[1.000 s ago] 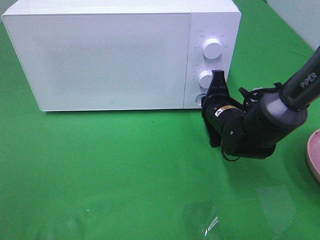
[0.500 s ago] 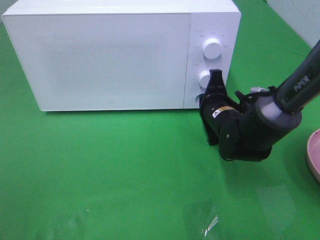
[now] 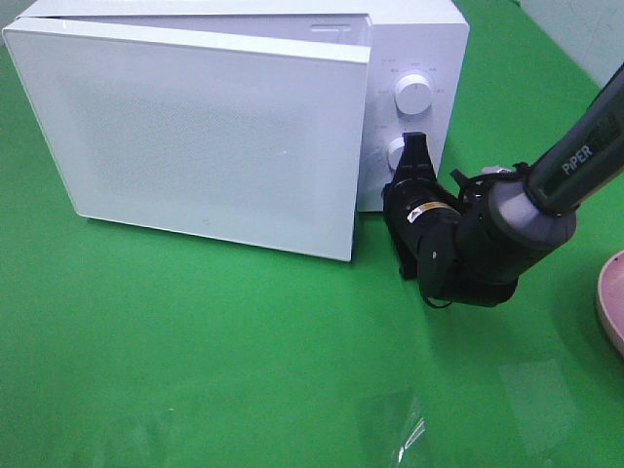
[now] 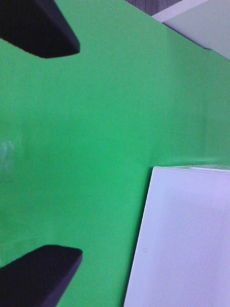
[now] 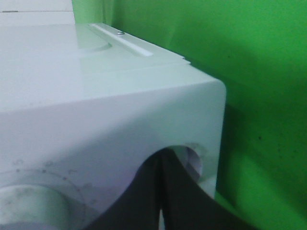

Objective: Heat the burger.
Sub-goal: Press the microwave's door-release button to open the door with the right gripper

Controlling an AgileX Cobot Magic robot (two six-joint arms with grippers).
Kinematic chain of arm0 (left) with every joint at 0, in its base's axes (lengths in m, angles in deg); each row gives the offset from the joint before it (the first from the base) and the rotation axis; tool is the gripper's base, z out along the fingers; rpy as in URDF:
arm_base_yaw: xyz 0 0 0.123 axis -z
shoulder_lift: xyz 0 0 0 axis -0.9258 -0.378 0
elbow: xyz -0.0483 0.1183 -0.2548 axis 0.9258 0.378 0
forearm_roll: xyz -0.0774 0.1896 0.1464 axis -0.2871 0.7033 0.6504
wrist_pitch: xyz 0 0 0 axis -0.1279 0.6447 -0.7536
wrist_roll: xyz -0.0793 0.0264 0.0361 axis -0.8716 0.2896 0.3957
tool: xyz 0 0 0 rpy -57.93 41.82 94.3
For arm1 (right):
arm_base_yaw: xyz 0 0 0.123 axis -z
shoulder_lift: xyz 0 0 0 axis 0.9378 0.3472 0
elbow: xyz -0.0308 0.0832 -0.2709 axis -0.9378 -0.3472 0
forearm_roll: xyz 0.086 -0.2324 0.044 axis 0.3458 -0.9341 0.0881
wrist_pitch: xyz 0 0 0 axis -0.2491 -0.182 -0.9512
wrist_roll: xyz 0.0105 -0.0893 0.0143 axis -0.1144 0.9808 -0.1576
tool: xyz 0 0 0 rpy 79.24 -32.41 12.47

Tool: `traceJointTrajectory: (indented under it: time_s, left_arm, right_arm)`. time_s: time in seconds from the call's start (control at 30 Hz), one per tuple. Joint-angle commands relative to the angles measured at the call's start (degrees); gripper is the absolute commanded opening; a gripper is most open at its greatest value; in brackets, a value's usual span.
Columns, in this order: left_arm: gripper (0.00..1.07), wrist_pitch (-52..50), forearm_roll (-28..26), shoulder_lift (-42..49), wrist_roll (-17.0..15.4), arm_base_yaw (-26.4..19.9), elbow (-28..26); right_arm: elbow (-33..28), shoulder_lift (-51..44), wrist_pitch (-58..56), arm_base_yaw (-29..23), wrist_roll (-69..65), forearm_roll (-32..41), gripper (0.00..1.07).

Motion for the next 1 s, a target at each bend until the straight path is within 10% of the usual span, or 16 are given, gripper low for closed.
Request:
traceJointTrajectory:
  time_s: [0.03, 1.0]
  left_arm:
    - [0.98, -0.5, -0.4, 1.1, -0.3, -0.1, 0.2]
    - [0.98, -0.5, -0.4, 1.1, -0.2, -0.1, 0.2]
  right_arm:
    - [5.3, 0.1, 14.3, 3.3, 1.5, -3.0, 0.00]
    - [-6.2, -6.0, -7.3, 0.8, -4.5, -12.9, 0.00]
